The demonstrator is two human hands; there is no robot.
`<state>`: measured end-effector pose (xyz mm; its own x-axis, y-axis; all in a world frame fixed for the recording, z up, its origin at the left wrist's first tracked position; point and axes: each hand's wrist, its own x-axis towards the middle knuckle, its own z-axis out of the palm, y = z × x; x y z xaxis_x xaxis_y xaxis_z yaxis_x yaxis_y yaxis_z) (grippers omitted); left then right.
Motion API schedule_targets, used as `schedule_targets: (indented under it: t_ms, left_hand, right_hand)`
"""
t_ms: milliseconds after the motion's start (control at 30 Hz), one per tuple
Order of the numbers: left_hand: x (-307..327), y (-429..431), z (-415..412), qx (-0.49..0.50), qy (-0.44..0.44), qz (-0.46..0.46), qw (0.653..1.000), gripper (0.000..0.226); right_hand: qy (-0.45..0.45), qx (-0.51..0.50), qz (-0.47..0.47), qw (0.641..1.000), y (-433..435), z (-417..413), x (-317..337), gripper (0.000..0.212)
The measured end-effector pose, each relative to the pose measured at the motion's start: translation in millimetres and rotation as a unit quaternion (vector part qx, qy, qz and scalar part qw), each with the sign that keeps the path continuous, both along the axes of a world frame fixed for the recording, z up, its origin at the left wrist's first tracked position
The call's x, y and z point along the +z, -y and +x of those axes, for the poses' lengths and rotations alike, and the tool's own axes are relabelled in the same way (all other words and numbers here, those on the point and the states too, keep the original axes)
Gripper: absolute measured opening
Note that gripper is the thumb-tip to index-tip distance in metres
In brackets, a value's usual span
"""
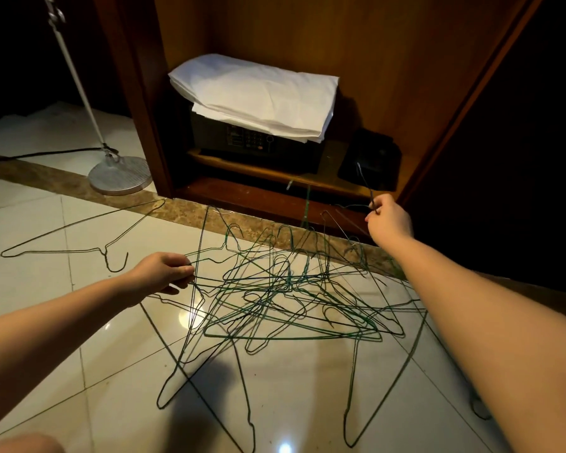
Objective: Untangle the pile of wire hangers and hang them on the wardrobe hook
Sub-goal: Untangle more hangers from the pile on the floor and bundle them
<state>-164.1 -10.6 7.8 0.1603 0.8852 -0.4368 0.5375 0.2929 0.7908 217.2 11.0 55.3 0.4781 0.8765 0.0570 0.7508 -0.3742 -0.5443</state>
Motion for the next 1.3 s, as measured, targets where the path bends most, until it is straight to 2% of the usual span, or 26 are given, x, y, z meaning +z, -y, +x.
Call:
schedule_targets:
  t_ms: [67, 167, 233, 300, 333, 400, 533, 667, 733, 833, 933, 1000, 1067, 1133, 1200, 1300]
  left_hand:
    - [-0.7, -1.4, -3.0, -0.023, 0.015, -0.009, 1.0, 0.017]
    - [-2.2, -4.9, -5.0, -0.036, 0.031, -0.013, 0.999, 0.018]
    - [-3.4, -8.0, -4.8, -0.031, 0.038, -0.01, 0.999, 0.019]
    - [-4.5, -10.9, -3.6, -0.018, 0.04, -0.007, 0.999, 0.019]
    - [-5.0, -12.3, -2.7, -0.008, 0.039, -0.006, 0.999, 0.018]
    - [-4.9, -14.7, -1.1, 0.008, 0.035, -0.005, 0.999, 0.017]
    - [-2.6, -19.3, 1.5, 0.032, 0.021, -0.009, 0.999, 0.017]
    - [-3.2, -25.5, 2.7, 0.094, 0.043, -0.019, 0.994, 0.016]
    - [-3.6, -28.0, 4.3, 0.128, 0.06, -0.021, 0.99, 0.017]
    - [-5.8, -28.7, 12.1, 0.186, 0.114, -0.027, 0.976, 0.017]
    - [-6.1, -25.7, 21.0, 0.27, 0.174, -0.021, 0.947, 0.015]
    - [-6.1, -25.9, 22.6, 0.299, 0.164, -0.004, 0.94, 0.028]
    - [-2.9, -23.7, 25.3, 0.279, 0.115, 0.02, 0.953, 0.047]
    - [6.0, -16.7, 34.8, 0.223, 0.104, 0.058, 0.968, 0.055]
    - [19.2, -4.6, 51.6, 0.147, 0.171, 0.066, 0.972, 0.057]
    - [35.6, 9.3, 77.4, 0.072, 0.283, 0.004, 0.956, 0.05]
  right_hand:
    - [-0.047, 0.008, -0.023, 0.999, 1.0, -0.2, -5.3, 0.027]
    - [-0.178, 0.08, -0.089, 0.977, 1.5, -5.8, -7.1, 0.039]
    - [-0.29, 0.112, -0.136, 0.941, 5.0, -13.7, -3.8, 0.031]
    - [-0.414, 0.128, -0.173, 0.885, 6.5, -24.1, 1.2, 0.017]
    - [-0.451, 0.137, -0.184, 0.862, 5.8, -29.8, 4.2, 0.017]
    - [-0.48, 0.158, -0.203, 0.838, 3.8, -42.8, 11.5, 0.02]
    - [-0.507, 0.186, -0.222, 0.812, 3.0, -60.1, 22.4, 0.025]
    - [-0.607, 0.163, -0.194, 0.753, 4.6, -57.1, 29.2, 0.025]
    - [-0.621, 0.163, -0.175, 0.747, 4.1, -57.4, 30.3, 0.022]
    - [-0.605, 0.178, -0.152, 0.761, 1.3, -63.8, 27.7, 0.022]
    - [-0.603, 0.186, -0.143, 0.762, -1.3, -72.2, 26.6, 0.025]
    - [-0.616, 0.187, -0.142, 0.752, -2.7, -77.7, 28.4, 0.025]
    - [-0.622, 0.191, -0.142, 0.745, -3.7, -85.0, 32.0, 0.024]
    - [-0.614, 0.198, -0.141, 0.751, -5.1, -95.6, 33.2, 0.023]
    - [-0.594, 0.206, -0.138, 0.766, -5.9, -109.5, 30.1, 0.022]
    - [-0.575, 0.214, -0.144, 0.777, -5.7, -131.7, 20.5, 0.019]
